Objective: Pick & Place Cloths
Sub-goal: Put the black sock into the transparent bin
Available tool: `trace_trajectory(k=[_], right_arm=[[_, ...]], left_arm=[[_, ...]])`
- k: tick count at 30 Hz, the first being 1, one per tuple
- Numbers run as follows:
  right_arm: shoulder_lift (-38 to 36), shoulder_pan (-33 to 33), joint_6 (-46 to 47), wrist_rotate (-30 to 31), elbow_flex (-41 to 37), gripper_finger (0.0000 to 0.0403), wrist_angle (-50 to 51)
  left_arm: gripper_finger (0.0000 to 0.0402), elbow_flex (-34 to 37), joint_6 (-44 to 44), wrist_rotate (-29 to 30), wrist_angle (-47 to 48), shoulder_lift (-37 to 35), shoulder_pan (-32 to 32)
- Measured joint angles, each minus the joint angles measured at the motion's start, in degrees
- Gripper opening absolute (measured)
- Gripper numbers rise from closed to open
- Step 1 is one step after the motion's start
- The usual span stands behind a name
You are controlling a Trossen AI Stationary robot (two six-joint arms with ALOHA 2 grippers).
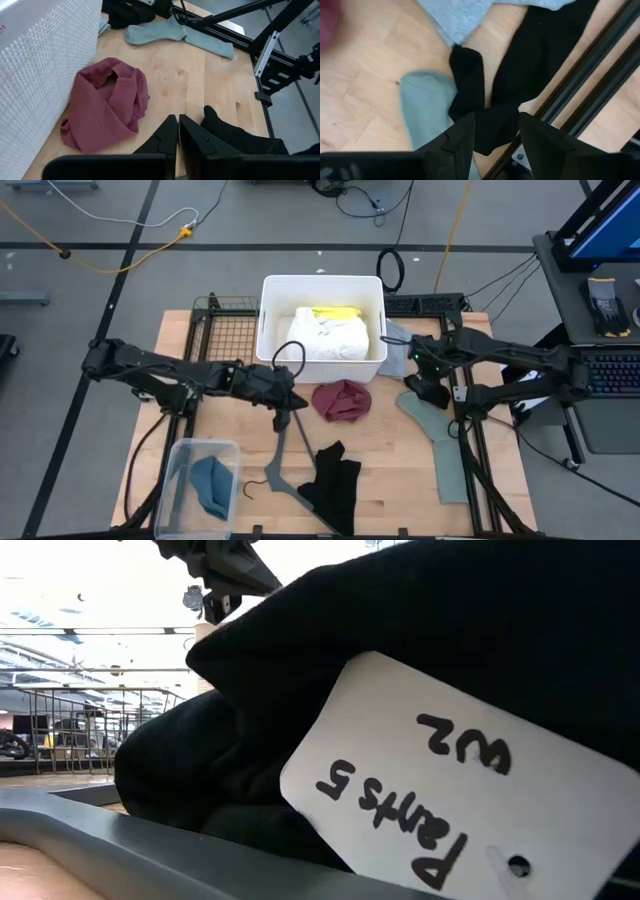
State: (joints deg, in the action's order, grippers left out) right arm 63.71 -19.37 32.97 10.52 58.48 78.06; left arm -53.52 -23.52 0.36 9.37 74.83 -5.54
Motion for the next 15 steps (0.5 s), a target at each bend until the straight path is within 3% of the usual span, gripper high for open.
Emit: trace_trajectory(k=[10, 15], right_arm=[[-0.1, -2.7, -1.2, 0.7, 0.0, 0.0223, 0.0], [-0.1, -2.7, 1.5, 4.7, -0.1, 0.0262, -0.1]], left_arm=[[0.0002, 0.0, 0.9, 1.1, 0.2, 0.0, 0.8], [0.0013, 0.0, 0.6, 2.4, 0.3, 0.0, 0.8]])
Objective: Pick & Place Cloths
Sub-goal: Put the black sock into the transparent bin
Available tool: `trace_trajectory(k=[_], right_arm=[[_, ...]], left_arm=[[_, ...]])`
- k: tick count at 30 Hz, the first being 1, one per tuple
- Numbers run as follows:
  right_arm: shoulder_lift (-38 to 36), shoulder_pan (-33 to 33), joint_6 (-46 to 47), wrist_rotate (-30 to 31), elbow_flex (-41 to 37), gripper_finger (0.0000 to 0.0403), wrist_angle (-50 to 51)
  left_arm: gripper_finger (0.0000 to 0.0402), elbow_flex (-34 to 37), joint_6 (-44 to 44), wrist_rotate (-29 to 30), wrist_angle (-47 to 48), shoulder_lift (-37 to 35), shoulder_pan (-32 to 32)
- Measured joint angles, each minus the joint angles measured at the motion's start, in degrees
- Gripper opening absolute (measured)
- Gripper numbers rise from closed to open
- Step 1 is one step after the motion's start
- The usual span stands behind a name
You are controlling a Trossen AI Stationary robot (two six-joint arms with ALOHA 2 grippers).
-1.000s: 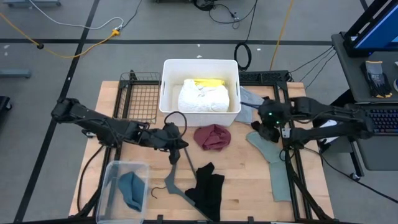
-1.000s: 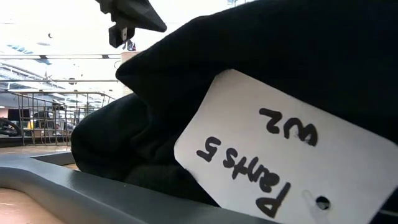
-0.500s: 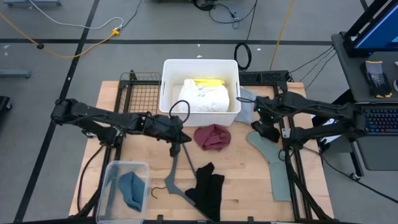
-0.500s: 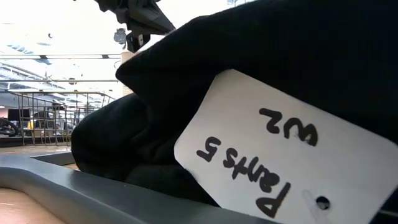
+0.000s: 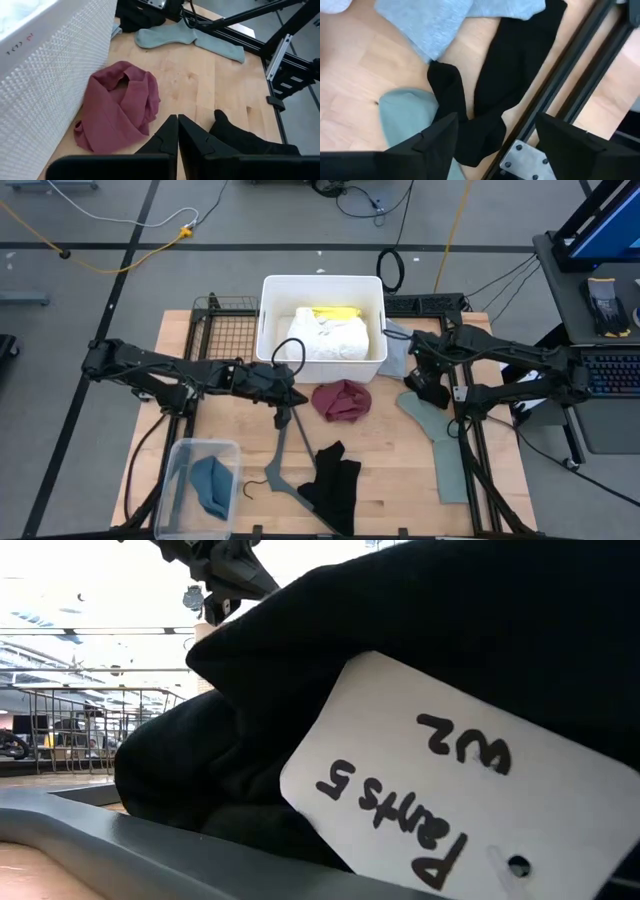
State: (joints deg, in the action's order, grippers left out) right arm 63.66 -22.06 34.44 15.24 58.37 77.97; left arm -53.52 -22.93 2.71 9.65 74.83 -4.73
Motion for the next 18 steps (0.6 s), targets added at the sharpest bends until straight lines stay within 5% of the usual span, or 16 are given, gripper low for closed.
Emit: trace_trajectory(k=[18], right_arm=[[0.0, 0.0, 11.2, -2.2, -13.1, 0.0299, -8.4]], left_arm=[[0.0005, 0.0, -3.1, 0.3, -0.5, 0.0, 0.0]])
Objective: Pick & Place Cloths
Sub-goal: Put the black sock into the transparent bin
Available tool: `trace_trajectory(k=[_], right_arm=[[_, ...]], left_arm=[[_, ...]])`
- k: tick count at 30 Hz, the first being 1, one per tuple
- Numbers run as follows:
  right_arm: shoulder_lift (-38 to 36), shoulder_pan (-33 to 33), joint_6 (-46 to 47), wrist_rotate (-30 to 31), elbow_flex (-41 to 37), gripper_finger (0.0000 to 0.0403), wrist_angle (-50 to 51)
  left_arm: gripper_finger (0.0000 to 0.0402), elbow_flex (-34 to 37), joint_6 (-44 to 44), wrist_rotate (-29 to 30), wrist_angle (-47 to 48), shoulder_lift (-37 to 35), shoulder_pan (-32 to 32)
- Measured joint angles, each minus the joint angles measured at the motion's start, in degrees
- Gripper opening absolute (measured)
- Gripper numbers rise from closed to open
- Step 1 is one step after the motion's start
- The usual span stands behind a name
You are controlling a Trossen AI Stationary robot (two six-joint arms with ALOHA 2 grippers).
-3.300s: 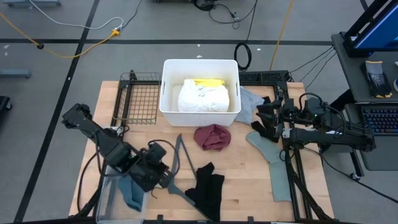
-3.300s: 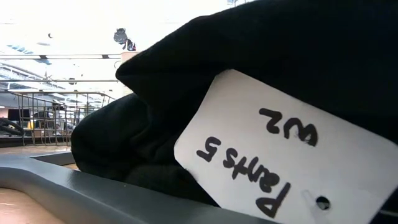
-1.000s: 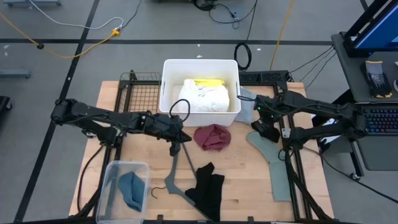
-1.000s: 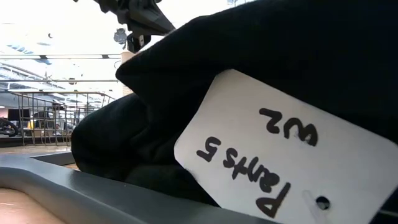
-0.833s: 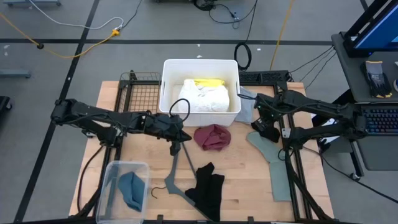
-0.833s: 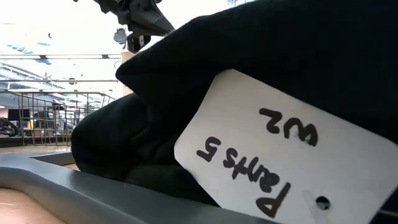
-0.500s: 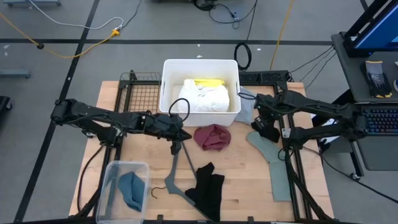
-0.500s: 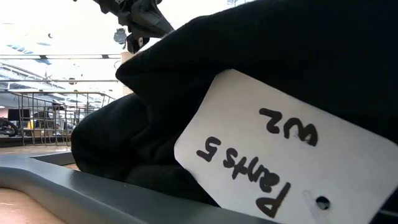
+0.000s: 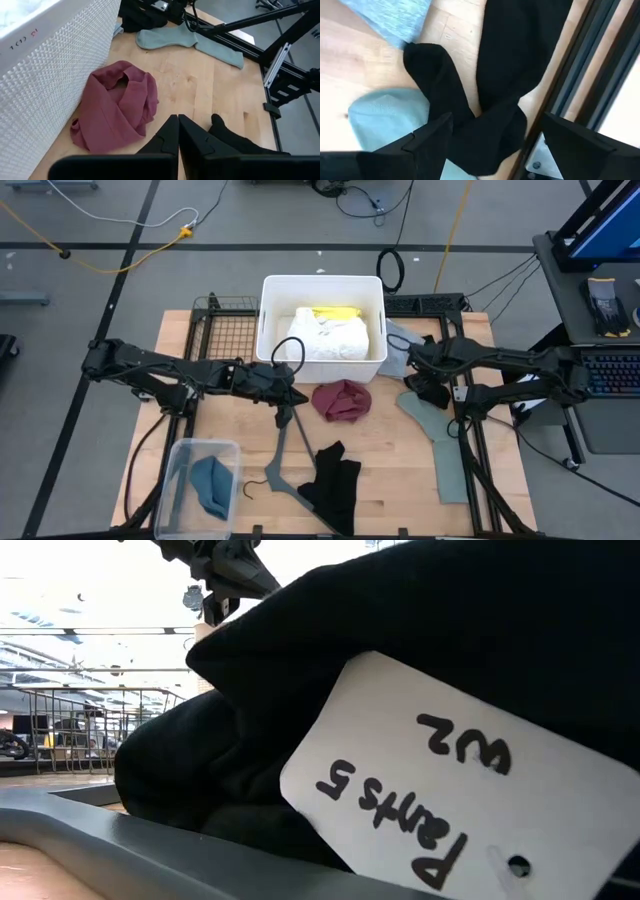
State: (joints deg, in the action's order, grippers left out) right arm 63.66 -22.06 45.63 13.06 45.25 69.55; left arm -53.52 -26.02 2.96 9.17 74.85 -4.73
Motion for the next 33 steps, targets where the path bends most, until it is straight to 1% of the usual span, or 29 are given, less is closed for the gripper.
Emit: trace_trajectory(k=[5, 13, 18, 26, 30, 33], right_arm=[[0.0, 0.0, 2.7, 0.2, -3.0, 0.0298, -3.3], [0.0, 0.0, 4.7, 0.4, -8.1, 0.0293, -10.1], [0.0, -0.7, 4.7, 0.6, -11.0, 0.0293, -15.2], [1.4, -3.7, 4.7, 0.8, -15.2, 0.0293, -17.7], [3.4, -4.6, 4.3, 0.8, -16.0, 0.0292, -19.4], [4.1, -4.6, 4.3, 0.6, -16.0, 0.0281, -20.4]], left_arm=[[0.0003, 0.0, -0.4, 0.0, -0.1, 0.0, -0.1], [0.0027, 0.0, -1.1, -0.4, -0.5, 0.0, -0.1], [0.0021, 0.0, -1.2, -0.5, -0.5, 0.0, -0.1], [0.0002, 0.0, -1.5, -0.5, -0.5, 0.0, -0.6], [0.0007, 0.0, -1.5, -0.5, -1.8, 0.0, -1.0], [0.0017, 0.0, -1.5, -0.5, -3.0, 0.0, -1.3]])
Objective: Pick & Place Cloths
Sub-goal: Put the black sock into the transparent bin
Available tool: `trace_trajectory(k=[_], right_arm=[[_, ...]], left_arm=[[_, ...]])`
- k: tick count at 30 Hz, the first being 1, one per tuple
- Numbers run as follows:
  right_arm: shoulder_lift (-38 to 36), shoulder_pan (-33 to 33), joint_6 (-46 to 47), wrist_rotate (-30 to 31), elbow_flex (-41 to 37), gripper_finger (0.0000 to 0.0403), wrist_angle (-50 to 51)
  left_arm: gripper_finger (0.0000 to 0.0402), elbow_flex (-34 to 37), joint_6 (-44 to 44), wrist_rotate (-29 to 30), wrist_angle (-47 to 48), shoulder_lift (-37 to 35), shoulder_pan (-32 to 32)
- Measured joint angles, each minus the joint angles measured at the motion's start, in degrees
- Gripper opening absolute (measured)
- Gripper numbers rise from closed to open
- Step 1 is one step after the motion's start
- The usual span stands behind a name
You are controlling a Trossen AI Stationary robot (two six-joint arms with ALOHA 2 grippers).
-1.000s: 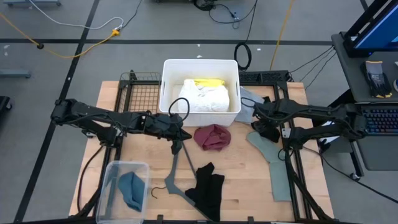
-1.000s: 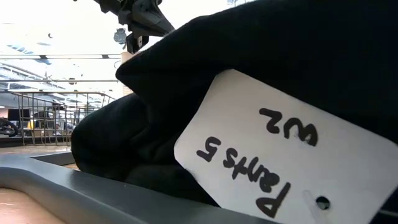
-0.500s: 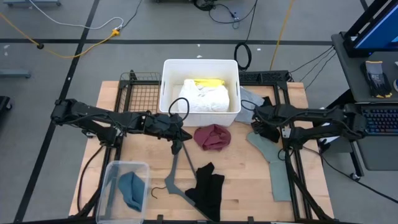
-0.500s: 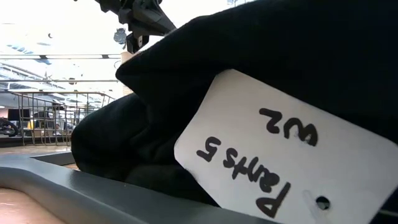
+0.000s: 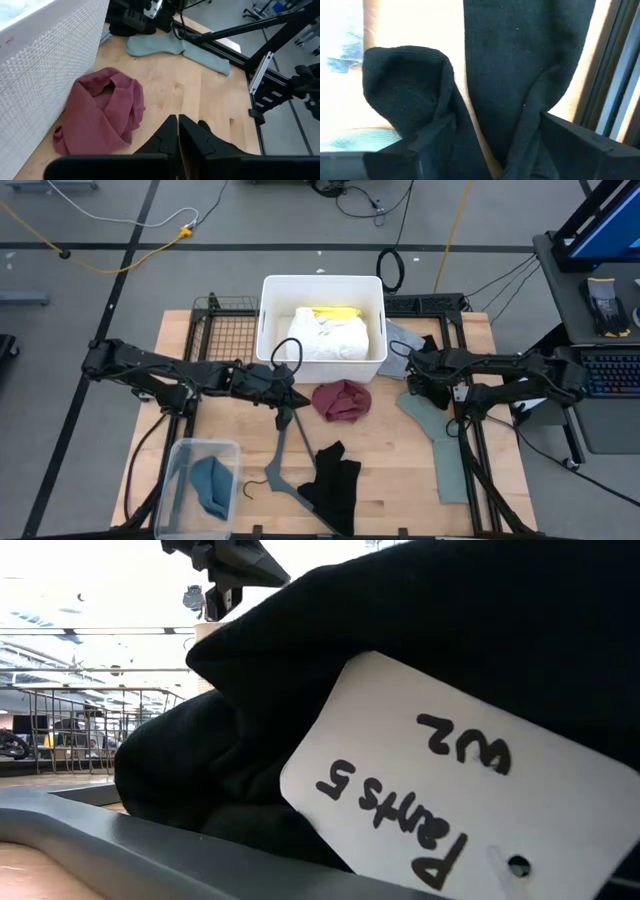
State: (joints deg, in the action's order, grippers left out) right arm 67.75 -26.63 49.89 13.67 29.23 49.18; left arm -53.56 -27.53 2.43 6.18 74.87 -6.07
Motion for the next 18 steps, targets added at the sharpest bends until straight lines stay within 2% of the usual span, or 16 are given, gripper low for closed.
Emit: trace_trajectory(k=[5, 11, 16, 18], right_arm=[[0.4, 0.0, 0.4, -0.3, -0.1, 0.0223, -0.4], [0.4, 0.0, 1.9, -0.1, -0.1, 0.0111, -0.5], [-0.6, 0.0, 0.8, 0.0, 0.1, 0.0021, 0.1], [-1.7, 0.0, 0.2, -0.3, 0.7, 0.0011, 1.5]], left_arm=[[0.0016, 0.0, 0.0, 0.0, -0.3, 0.0, -0.6], [0.0002, 0.0, -0.3, 0.0, -0.4, 0.0, -1.6], [0.0015, 0.0, -1.3, 0.0, -0.4, 0.0, -2.5], [0.0021, 0.0, -1.9, 0.0, -0.4, 0.0, -2.8]])
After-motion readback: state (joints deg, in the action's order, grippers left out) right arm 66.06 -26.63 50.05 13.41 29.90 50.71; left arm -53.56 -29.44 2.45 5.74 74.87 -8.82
